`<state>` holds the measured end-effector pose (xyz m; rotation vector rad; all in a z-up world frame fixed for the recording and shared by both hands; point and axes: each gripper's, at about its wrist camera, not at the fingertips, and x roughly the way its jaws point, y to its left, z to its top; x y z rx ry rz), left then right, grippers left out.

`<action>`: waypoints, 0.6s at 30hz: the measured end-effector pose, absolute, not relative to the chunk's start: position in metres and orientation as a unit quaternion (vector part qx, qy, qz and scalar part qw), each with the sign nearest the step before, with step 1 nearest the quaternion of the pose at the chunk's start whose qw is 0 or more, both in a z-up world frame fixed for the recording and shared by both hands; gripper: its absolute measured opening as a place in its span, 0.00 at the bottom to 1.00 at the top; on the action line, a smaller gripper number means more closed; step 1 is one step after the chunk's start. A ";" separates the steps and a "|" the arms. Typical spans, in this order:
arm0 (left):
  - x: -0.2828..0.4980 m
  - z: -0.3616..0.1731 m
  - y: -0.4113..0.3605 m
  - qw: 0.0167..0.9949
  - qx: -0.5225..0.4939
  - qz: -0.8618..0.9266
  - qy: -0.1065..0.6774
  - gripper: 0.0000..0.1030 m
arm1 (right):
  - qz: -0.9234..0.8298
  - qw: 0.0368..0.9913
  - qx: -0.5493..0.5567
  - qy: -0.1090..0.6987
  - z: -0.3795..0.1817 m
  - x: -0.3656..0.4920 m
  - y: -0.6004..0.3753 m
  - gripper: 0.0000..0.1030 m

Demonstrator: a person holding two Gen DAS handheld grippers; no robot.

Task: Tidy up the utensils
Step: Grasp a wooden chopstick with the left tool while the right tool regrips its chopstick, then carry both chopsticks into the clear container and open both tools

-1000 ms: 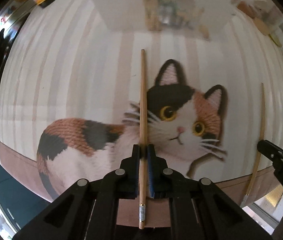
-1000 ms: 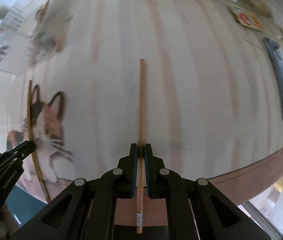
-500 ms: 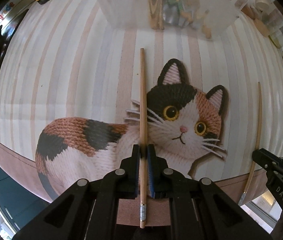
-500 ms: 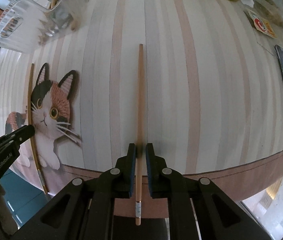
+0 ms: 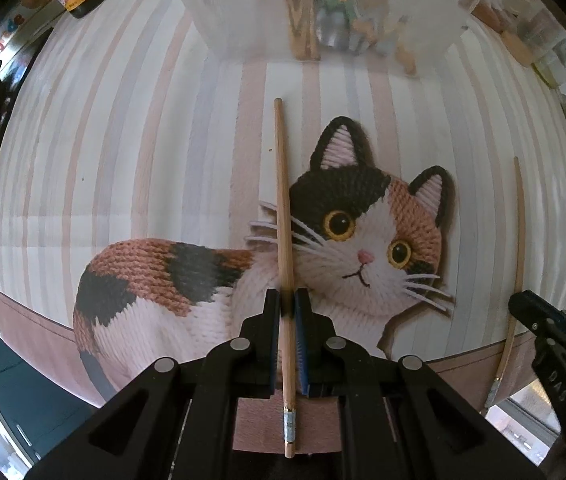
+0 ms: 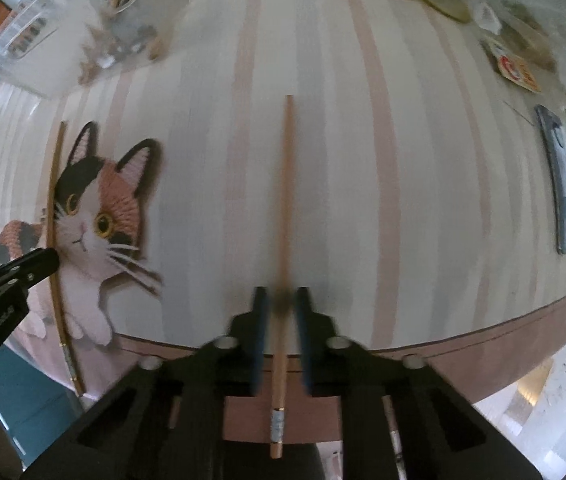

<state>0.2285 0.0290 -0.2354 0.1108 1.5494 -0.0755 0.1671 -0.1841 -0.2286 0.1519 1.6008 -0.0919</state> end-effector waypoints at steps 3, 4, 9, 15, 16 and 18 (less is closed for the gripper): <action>0.225 -0.233 0.023 0.712 0.055 -0.036 0.699 0.05 | -0.038 0.694 0.082 0.714 -0.227 0.165 -0.195 0.07; 0.223 -0.231 0.023 0.714 0.058 -0.037 0.697 0.05 | -0.040 0.695 0.080 0.713 -0.227 0.164 -0.195 0.07; 0.215 -0.208 0.031 0.731 0.065 -0.025 0.678 0.04 | -0.028 0.704 0.083 0.705 -0.221 0.162 -0.191 0.07; 0.214 -0.162 0.045 0.765 0.042 -0.005 0.643 0.04 | -0.003 0.730 0.094 0.677 -0.189 0.158 -0.184 0.07; 0.214 -0.154 0.047 0.770 0.037 -0.003 0.637 0.04 | 0.000 0.734 0.095 0.673 -0.182 0.159 -0.186 0.07; 0.214 -0.136 0.050 0.781 0.029 -0.002 0.624 0.04 | 0.007 0.744 0.099 0.661 -0.167 0.160 -0.189 0.07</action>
